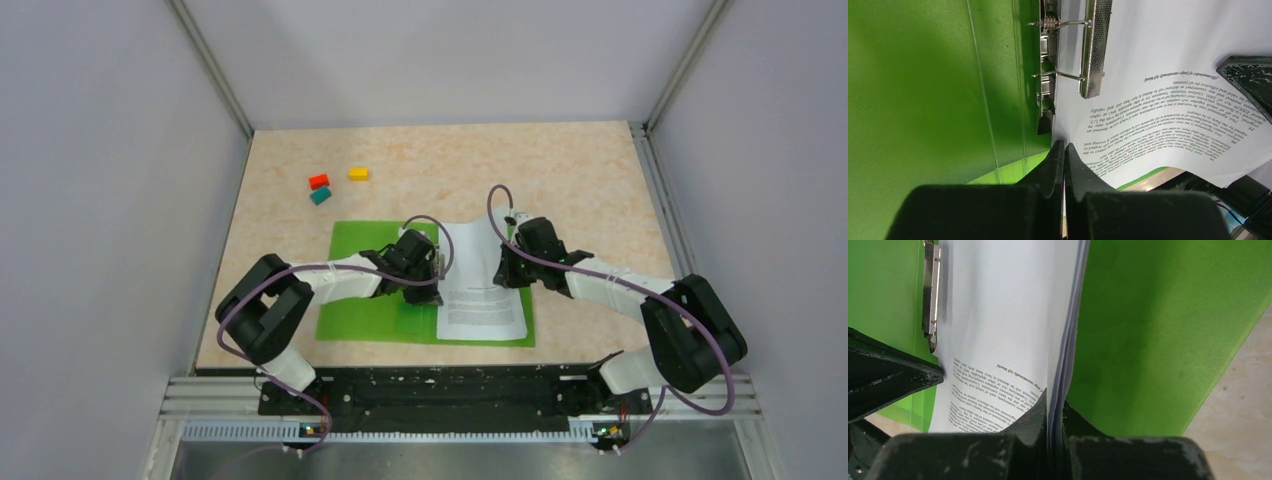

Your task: Put the files into the folder

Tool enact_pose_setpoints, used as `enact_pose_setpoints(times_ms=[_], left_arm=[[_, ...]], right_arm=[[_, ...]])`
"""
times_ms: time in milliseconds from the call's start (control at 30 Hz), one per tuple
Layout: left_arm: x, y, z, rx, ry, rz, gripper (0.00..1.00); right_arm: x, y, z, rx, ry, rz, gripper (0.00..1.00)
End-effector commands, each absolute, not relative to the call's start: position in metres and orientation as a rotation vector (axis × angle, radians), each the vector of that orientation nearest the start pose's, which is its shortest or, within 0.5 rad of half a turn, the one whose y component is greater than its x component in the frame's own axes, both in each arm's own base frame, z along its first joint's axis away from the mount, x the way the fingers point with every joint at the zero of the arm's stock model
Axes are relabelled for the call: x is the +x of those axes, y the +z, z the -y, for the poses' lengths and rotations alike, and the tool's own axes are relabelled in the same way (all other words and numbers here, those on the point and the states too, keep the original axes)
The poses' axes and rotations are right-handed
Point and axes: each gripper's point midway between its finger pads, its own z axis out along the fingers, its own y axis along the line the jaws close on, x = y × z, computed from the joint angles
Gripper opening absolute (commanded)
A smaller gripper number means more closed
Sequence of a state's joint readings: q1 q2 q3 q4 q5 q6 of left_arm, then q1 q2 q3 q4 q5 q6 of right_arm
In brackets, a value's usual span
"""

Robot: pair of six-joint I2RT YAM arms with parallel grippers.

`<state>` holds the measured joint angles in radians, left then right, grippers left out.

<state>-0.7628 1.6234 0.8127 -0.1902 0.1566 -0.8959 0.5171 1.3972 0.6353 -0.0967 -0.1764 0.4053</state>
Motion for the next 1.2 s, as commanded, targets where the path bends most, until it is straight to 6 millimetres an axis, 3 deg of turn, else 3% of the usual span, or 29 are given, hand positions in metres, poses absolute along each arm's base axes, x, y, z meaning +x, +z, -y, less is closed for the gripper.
enact_pose_setpoints(times_ms=[0, 233, 500, 700, 967, 1167], left_arm=[[0.22, 0.015, 0.288, -0.159, -0.724, -2.754, 0.0], [0.217, 0.003, 0.278, -0.205, -0.646, -2.779, 0.0], [0.215, 0.0, 0.274, -0.224, -0.621, -2.786, 0.0], [0.215, 0.0, 0.272, -0.227, -0.61, -2.785, 0.0], [0.216, 0.004, 0.273, -0.222, -0.618, -2.778, 0.0], [0.221, 0.013, 0.278, -0.2, -0.64, -2.76, 0.0]], right_arm=[[0.263, 0.041, -0.209, -0.23, 0.637, -2.469, 0.0], [0.262, 0.041, -0.209, -0.23, 0.629, -2.488, 0.0], [0.27, 0.048, -0.2, -0.212, 0.541, -2.498, 0.33], [0.278, 0.058, -0.18, -0.12, 0.477, -2.487, 0.49], [0.291, 0.069, -0.137, 0.052, 0.403, -2.478, 0.53], [0.296, 0.082, -0.134, 0.063, 0.406, -2.459, 0.54]])
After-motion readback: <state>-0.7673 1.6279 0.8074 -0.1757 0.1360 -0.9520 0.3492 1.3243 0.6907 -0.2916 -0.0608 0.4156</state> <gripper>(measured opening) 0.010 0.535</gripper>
